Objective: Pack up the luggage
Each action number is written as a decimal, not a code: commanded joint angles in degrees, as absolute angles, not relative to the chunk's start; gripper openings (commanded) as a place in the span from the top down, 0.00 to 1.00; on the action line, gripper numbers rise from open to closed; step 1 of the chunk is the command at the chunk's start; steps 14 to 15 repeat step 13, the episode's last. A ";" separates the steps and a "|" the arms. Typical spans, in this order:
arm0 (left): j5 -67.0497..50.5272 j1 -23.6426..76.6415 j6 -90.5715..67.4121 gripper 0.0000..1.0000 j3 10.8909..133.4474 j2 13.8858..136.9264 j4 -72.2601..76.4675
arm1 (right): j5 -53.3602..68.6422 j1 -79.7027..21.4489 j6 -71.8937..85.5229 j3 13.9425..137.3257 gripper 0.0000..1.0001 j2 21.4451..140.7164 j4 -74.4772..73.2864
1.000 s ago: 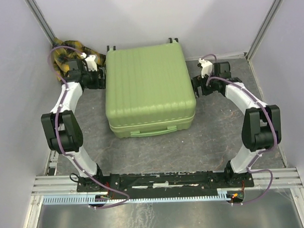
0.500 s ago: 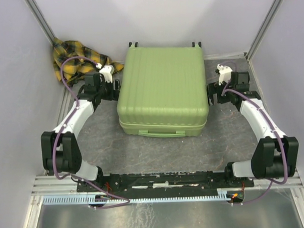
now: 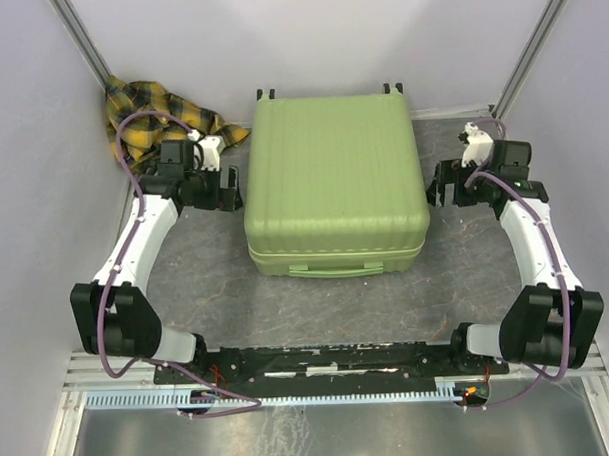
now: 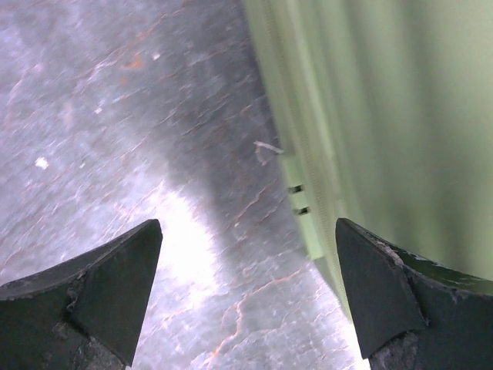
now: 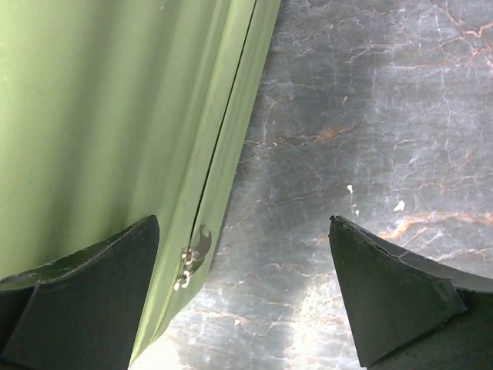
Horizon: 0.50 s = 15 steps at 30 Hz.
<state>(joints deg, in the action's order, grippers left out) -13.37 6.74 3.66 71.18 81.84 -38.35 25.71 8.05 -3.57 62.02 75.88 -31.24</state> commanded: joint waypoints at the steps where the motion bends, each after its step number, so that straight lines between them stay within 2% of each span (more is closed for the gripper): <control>1: -10.02 3.38 6.00 0.01 73.05 78.56 -44.90 | 32.57 10.85 0.90 64.34 0.01 71.62 -35.06; 15: -2.10 3.25 2.29 0.00 68.68 76.08 -40.56 | 30.57 12.01 0.88 63.21 0.01 68.71 -38.74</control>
